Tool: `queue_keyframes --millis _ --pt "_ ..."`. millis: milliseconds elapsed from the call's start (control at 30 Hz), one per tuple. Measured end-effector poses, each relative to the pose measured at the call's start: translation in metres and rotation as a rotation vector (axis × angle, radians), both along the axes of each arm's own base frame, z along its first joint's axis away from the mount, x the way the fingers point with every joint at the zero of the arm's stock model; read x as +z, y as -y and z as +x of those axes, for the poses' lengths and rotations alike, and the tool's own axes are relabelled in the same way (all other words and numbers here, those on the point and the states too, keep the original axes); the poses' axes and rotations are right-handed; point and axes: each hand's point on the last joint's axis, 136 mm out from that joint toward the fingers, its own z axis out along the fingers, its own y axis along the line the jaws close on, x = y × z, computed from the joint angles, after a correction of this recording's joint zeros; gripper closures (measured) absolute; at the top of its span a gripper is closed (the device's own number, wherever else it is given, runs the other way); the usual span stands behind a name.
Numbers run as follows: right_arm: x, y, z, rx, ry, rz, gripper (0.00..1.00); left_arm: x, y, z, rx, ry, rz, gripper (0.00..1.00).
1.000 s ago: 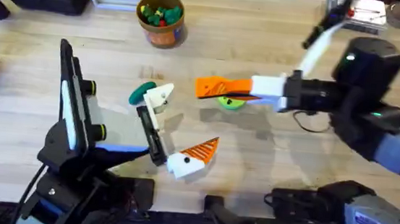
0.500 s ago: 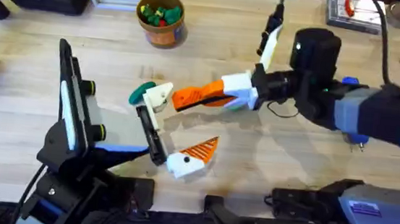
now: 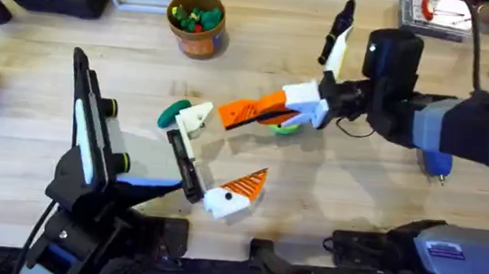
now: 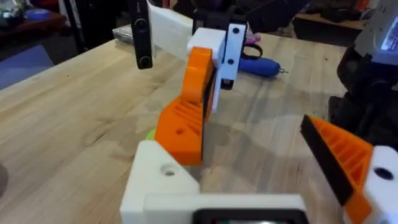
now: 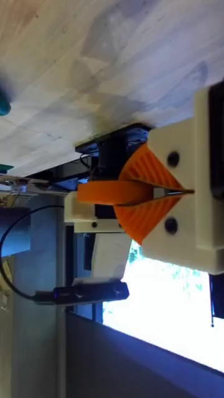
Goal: Pick up the gripper from the table and insert it into the empty holder that is missing its gripper. Then pick up a screw, insert it into the mounting hole, and use the screwdriver to tighten it. Finally, clean up the table by picking up the vegetable and placing it into the bucket.
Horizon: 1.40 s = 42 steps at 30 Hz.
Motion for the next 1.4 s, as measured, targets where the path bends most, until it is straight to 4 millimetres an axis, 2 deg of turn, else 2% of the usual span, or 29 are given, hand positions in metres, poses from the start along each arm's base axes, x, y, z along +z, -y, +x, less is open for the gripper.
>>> queue_keyframes --millis 167,500,700,900,1200,1400 --pt "0.007 0.004 -0.001 0.025 0.028 0.030 0.990 0.000 0.000 0.000 0.000 -0.005 -0.002 0.016" --pt "0.009 -0.011 -0.021 0.113 0.050 0.046 0.990 0.000 0.000 0.000 0.000 -0.006 -0.003 0.015" --pt "0.010 -0.013 -0.022 0.118 0.055 0.045 0.990 0.000 0.000 0.000 0.000 -0.006 -0.003 0.015" --pt "0.021 -0.025 -0.021 0.150 0.101 0.058 0.991 0.000 -0.001 0.001 0.009 -0.006 -0.002 0.015" --pt "0.002 -0.034 -0.021 0.220 0.010 0.058 0.991 0.000 -0.001 0.003 0.019 -0.014 -0.006 0.015" --pt "0.006 -0.034 -0.016 0.221 0.028 0.069 0.992 0.000 -0.001 0.001 0.009 -0.013 -0.006 0.015"
